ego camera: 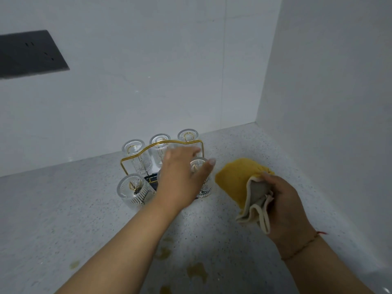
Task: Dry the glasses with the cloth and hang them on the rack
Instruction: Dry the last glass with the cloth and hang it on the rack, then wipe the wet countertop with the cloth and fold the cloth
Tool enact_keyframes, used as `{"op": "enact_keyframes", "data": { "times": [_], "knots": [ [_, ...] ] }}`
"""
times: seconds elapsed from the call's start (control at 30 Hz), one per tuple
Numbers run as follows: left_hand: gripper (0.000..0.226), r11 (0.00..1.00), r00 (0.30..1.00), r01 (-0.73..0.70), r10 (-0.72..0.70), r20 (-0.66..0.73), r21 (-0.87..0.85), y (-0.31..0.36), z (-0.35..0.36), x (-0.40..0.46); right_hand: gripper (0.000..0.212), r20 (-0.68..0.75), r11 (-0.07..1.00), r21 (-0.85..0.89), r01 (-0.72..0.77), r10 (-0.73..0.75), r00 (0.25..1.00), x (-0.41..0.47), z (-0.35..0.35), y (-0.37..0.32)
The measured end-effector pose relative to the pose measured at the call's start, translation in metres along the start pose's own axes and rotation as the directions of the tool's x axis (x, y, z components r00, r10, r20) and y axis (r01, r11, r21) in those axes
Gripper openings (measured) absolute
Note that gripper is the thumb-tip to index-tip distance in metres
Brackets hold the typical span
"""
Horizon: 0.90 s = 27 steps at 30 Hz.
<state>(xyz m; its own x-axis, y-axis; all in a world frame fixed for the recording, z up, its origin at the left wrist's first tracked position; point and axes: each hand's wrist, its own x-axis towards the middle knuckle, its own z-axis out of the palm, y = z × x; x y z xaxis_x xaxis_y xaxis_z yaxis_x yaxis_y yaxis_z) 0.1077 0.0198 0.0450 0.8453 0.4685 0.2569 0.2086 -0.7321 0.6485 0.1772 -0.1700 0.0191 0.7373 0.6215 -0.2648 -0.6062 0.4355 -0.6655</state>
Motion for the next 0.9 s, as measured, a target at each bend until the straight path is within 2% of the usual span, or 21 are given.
{"op": "enact_keyframes", "data": {
  "times": [0.03, 0.07, 0.1, 0.13, 0.23, 0.3, 0.37, 0.4, 0.43, 0.47, 0.53, 0.6, 0.67, 0.77, 0.9],
  "knots": [
    [0.069, 0.963, 0.986, 0.097, -0.058, 0.157, -0.253, 0.006, 0.000, -0.010, 0.071, 0.065, 0.999, 0.037, -0.020, 0.018, 0.998, -0.001, 0.001, 0.000],
    [0.063, 0.875, 0.940, 0.228, -0.083, 0.332, -0.428, 0.009, 0.002, -0.018, 0.074, 0.123, 0.998, 0.057, -0.039, 0.032, 0.992, -0.003, 0.003, 0.000],
    [0.058, 0.791, 0.895, 0.334, -0.095, 0.436, -0.513, 0.008, 0.006, -0.024, 0.072, 0.166, 0.997, 0.057, -0.052, 0.041, 0.985, -0.005, 0.006, 0.001],
    [0.053, 0.744, 0.882, 0.377, -0.105, 0.460, -0.552, 0.006, 0.009, -0.029, 0.068, 0.181, 0.997, 0.053, -0.060, 0.050, 0.982, -0.006, 0.008, 0.002],
    [0.030, 0.688, 0.928, 0.352, -0.167, 0.334, -0.634, 0.004, 0.004, -0.038, 0.051, 0.150, 0.996, 0.011, -0.090, 0.087, 0.985, -0.010, 0.012, 0.001],
    [0.020, 0.690, 0.941, 0.329, -0.182, 0.285, -0.645, 0.004, -0.006, -0.041, 0.039, 0.049, 0.980, -0.197, -0.032, 0.042, 0.998, -0.009, 0.005, 0.000],
    [0.016, 0.695, 0.945, 0.309, -0.148, 0.292, -0.649, 0.005, -0.020, -0.044, 0.024, -0.039, 0.858, -0.505, 0.097, -0.134, 0.990, -0.006, -0.003, -0.001],
    [0.014, 0.719, 0.944, 0.296, -0.119, 0.308, -0.629, 0.005, -0.027, -0.045, 0.022, -0.009, 0.774, -0.613, 0.161, -0.211, 0.977, -0.006, -0.005, -0.003],
    [0.012, 0.749, 0.939, 0.285, -0.093, 0.330, -0.598, 0.005, -0.032, -0.047, 0.037, 0.080, 0.677, -0.697, 0.237, -0.254, 0.964, -0.007, -0.006, -0.004],
    [0.013, 0.772, 0.930, 0.278, -0.068, 0.360, -0.572, 0.004, -0.037, -0.048, 0.056, 0.217, 0.581, -0.751, 0.314, -0.232, 0.948, -0.007, -0.004, -0.005],
    [0.019, 0.760, 0.898, 0.297, -0.016, 0.440, -0.578, 0.003, -0.043, -0.053, 0.078, 0.452, 0.460, -0.778, 0.429, -0.065, 0.890, -0.009, 0.005, -0.003],
    [0.020, 0.734, 0.864, 0.324, 0.027, 0.502, -0.597, 0.002, -0.048, -0.061, 0.080, 0.527, 0.443, -0.787, 0.430, 0.121, 0.841, -0.013, 0.018, 0.007],
    [0.018, 0.736, 0.854, 0.325, 0.041, 0.519, -0.594, 0.001, -0.053, -0.068, 0.066, 0.505, 0.464, -0.808, 0.362, 0.229, 0.832, -0.018, 0.025, 0.013],
    [0.016, 0.778, 0.899, 0.307, -0.048, 0.436, -0.548, -0.005, -0.060, -0.079, 0.032, 0.468, 0.480, -0.813, 0.329, 0.203, 0.860, -0.028, 0.028, 0.025],
    [0.022, 0.841, 0.936, 0.309, -0.186, 0.298, -0.444, -0.023, -0.058, -0.097, 0.018, 0.370, 0.524, -0.823, 0.220, 0.200, 0.907, -0.041, 0.032, 0.050]
  ]
}}
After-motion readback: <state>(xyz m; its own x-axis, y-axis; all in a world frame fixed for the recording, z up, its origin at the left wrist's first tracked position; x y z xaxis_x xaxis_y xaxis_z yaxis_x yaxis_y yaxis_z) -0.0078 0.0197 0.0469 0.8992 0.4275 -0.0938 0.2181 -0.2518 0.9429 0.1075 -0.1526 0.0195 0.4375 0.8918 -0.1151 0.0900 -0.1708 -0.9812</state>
